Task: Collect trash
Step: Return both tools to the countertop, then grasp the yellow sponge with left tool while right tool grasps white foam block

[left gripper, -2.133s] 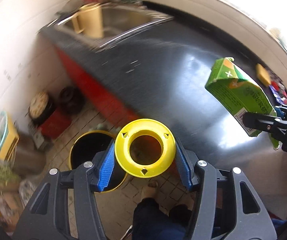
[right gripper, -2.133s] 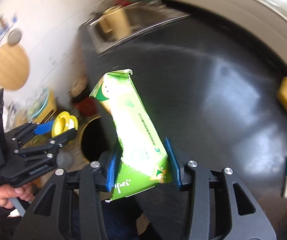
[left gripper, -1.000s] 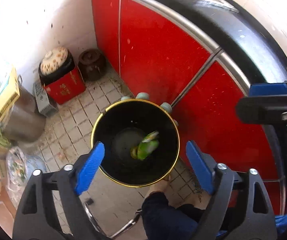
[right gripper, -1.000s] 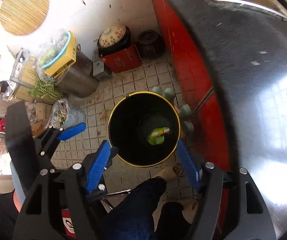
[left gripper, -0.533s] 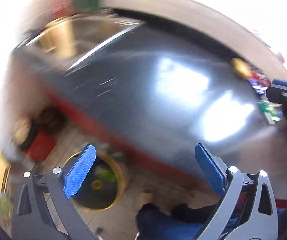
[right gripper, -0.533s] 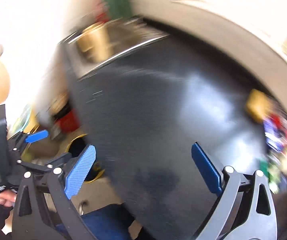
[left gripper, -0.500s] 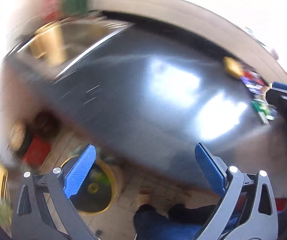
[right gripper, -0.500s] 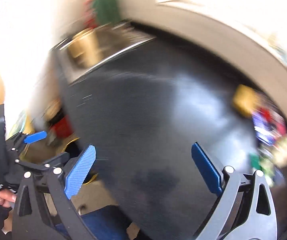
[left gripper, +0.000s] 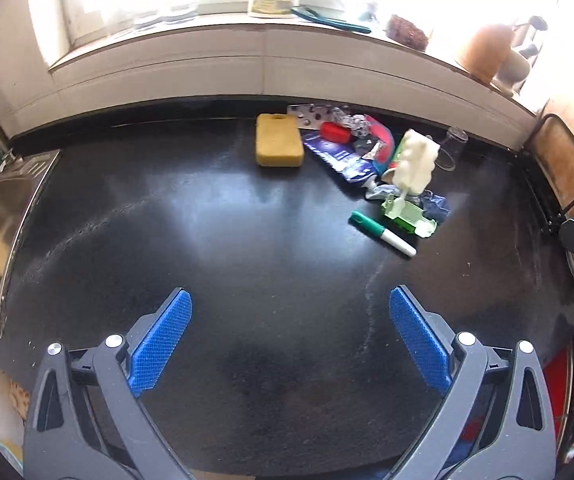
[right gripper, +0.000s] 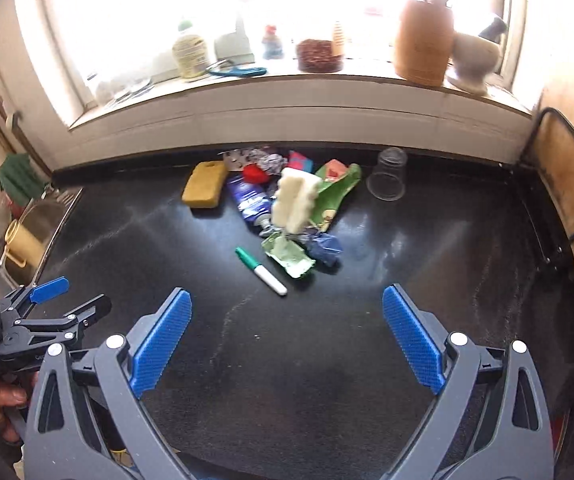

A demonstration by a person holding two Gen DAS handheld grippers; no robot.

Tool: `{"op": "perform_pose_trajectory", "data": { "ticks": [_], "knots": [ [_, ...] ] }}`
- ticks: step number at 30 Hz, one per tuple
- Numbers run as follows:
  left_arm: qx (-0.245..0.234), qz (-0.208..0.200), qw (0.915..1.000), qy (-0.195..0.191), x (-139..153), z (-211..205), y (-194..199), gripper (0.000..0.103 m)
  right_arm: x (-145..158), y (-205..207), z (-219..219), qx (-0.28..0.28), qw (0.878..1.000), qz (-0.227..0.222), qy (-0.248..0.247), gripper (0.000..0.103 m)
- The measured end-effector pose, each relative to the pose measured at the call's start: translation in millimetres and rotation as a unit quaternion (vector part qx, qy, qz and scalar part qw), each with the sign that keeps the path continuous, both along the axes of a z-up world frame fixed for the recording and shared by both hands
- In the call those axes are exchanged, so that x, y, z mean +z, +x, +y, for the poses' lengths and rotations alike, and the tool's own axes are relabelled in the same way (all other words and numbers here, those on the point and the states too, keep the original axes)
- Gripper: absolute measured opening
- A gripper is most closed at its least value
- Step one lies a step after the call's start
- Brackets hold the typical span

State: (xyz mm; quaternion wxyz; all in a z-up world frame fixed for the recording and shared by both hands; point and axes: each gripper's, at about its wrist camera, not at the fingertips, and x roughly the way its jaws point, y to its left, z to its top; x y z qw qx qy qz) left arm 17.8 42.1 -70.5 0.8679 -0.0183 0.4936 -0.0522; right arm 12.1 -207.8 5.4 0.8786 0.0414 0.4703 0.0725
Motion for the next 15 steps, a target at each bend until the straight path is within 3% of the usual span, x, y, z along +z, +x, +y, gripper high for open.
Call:
{"op": "perform_pose_trajectory", "data": {
  "ticks": [8,15],
  "knots": [
    [0.009,0.005,0.9998,0.016,-8,-8,26,0.096,-7,28,-5,0.010,0.999,0.008,0.031,0.093],
    [0.028,0.016,0.9988,0.038,-33,-10,86,0.096,-41,87,8,0.029,0.998,0.033,0.041,0.092]
  ]
}}
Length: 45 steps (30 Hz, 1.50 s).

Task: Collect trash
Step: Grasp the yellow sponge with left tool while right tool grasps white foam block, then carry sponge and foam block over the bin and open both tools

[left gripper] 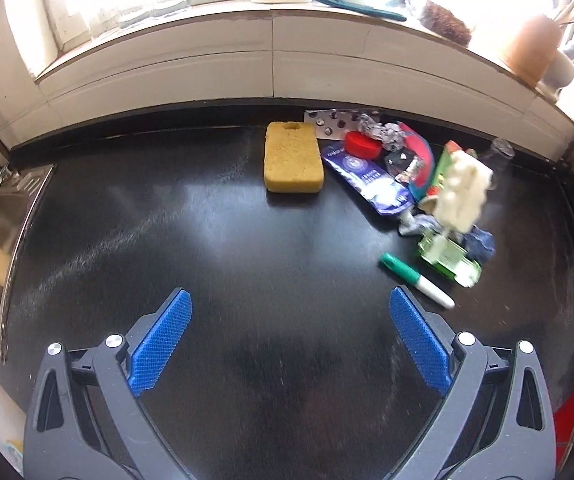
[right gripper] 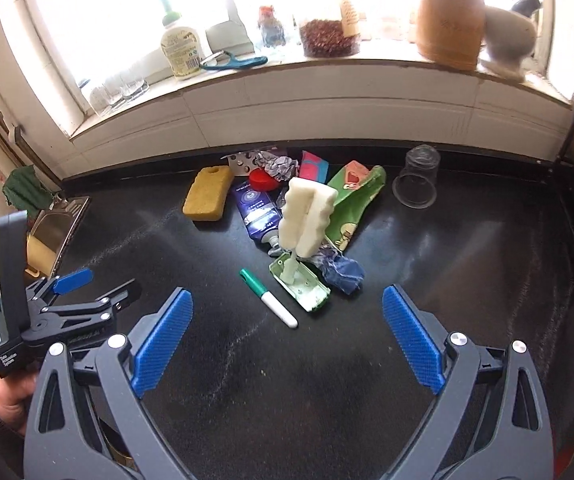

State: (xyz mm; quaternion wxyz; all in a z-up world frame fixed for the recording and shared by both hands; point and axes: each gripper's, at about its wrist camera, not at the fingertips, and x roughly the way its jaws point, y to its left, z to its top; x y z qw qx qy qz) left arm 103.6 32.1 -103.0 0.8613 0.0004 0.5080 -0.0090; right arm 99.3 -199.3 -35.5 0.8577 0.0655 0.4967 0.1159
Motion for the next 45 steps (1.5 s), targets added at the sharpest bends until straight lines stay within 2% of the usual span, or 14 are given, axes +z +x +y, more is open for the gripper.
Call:
{"op": "perform_pose_trajectory", "data": {
  "ticks": [6,10,14,16,17,18,19,22,23,28,35,39,43,45],
  "knots": [
    [-0.005,0.018,0.9997,0.013,-40,-3,70,0.096,-48,57,16,0.002,0.999,0.031,-0.020,0.084],
    [-0.001,0.030,0.9994,0.018,-68,-3,112,0.096,-83,93,24,-0.009,0.998,0.060,-0.033,0.083],
    [0.007,0.044,0.9987,0.023,-89,-2,145,0.096,-103,108,33,-0.012,0.996,0.066,-0.061,0.083],
    [0.007,0.048,0.9983,0.033,-95,-1,158,0.096,-111,114,33,-0.018,0.995,0.072,-0.060,0.077],
    [0.007,0.048,0.9982,0.036,-98,-1,162,0.095,-114,116,33,-0.018,0.995,0.074,-0.060,0.067],
    [0.006,0.047,0.9982,0.037,-99,-1,165,0.093,-116,118,33,-0.018,0.995,0.076,-0.058,0.056],
    [0.005,0.046,0.9982,0.037,-100,-2,168,0.086,-116,118,33,-0.017,0.995,0.076,-0.055,0.050],
    [0.003,0.047,0.9986,0.025,-99,-1,173,0.061,-108,114,34,-0.006,0.996,0.060,-0.059,0.040],
    [0.003,0.051,0.9984,0.024,-97,-1,173,0.061,-104,113,33,-0.005,0.997,0.054,-0.056,0.037],
    [0.007,0.039,0.9991,0.016,-75,3,154,0.059,-72,99,24,-0.001,0.999,0.028,-0.036,0.035],
    [0.021,0.023,0.9995,-0.001,-23,18,78,0.059,-29,61,19,0.015,0.999,-0.005,-0.032,0.035],
    [0.014,0.017,0.9998,0.003,-10,16,25,0.059,-25,29,10,0.024,0.999,-0.004,-0.037,0.035],
    [0.009,0.031,0.9995,-0.001,-15,12,-31,0.059,-28,-3,5,0.031,0.999,0.007,-0.038,0.035],
    [0.005,0.035,0.9994,0.000,-18,7,-42,0.059,-30,-20,5,0.034,0.999,0.016,-0.035,0.035]
  ]
}}
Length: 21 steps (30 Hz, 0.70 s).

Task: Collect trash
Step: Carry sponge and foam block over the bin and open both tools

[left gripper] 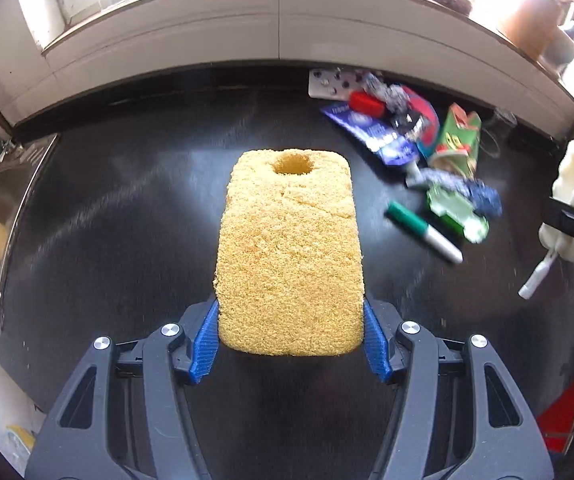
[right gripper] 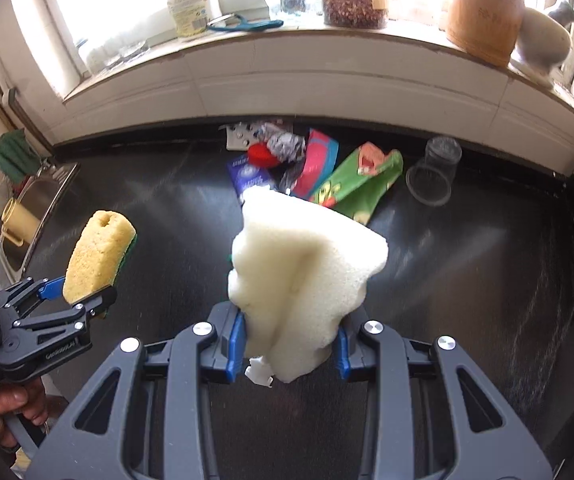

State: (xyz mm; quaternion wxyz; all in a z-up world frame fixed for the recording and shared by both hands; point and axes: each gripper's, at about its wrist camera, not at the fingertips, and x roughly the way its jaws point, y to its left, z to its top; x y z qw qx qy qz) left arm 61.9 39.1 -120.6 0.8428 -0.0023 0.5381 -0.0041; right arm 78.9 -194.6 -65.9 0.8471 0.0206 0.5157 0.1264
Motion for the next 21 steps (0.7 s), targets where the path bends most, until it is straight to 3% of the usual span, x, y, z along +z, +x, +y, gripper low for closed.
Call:
{"op": "perform_pose_trajectory", "data": {
  "ticks": [5,14,21],
  "knots": [
    [-0.002,0.003,1.0000,-0.001,-3,-3,-30,0.059,-8,-24,5,0.008,1.000,0.013,-0.001,0.035],
    [0.020,-0.017,0.9996,-0.001,10,12,-48,0.059,1,-35,25,0.039,0.999,0.007,0.003,0.035],
    [0.101,-0.042,0.9940,0.000,22,65,-83,0.059,16,-38,119,0.163,0.986,-0.009,0.013,0.036]
  ]
}}
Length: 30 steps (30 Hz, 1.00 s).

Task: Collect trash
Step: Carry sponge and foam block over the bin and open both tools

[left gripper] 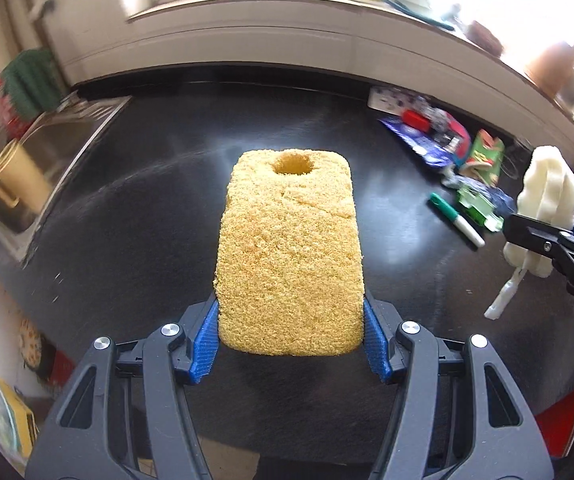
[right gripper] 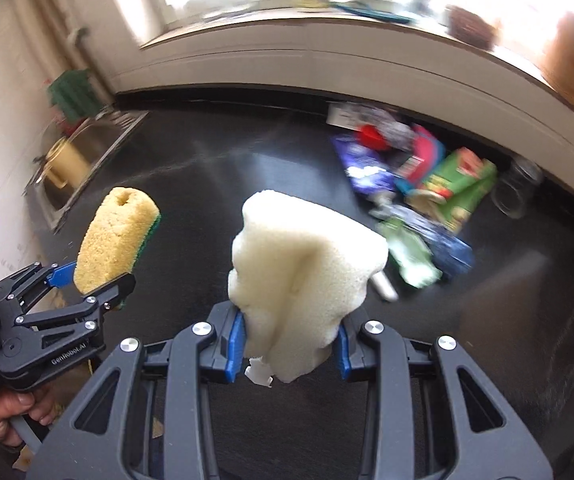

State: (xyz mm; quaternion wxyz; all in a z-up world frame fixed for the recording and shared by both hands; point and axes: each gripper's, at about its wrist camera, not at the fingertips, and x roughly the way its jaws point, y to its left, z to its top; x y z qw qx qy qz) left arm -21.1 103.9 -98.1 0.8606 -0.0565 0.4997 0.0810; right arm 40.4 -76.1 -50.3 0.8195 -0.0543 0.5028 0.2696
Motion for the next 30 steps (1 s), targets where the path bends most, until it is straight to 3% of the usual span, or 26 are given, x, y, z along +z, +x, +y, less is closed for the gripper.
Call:
{"op": "perform_pose_trajectory", "data": {
  "ticks": [4,8,11,16,19,23,30],
  "knots": [
    [0.080,-0.001,0.9968,0.009,-2,52,-48,0.059,5,-17,80,0.102,0.995,-0.002,0.004,0.036],
    [0.167,0.011,0.9859,0.002,-14,101,-104,0.059,3,-53,164,0.208,0.978,0.016,0.014,0.036],
    [0.232,0.022,0.9724,0.000,-27,135,-152,0.059,-4,-97,234,0.296,0.954,0.037,0.017,0.036],
    [0.322,0.039,0.9456,-0.020,-60,183,-229,0.059,-25,-168,319,0.397,0.914,0.078,0.013,0.036],
    [0.353,0.045,0.9338,-0.033,-78,204,-260,0.059,-48,-203,361,0.426,0.897,0.116,-0.001,0.037],
    [0.379,0.055,0.9222,-0.054,-111,232,-287,0.059,-80,-235,410,0.457,0.879,0.132,-0.032,0.037],
    [0.391,0.072,0.9140,-0.083,-166,259,-302,0.059,-137,-249,448,0.468,0.867,0.146,-0.089,0.040]
  ]
}}
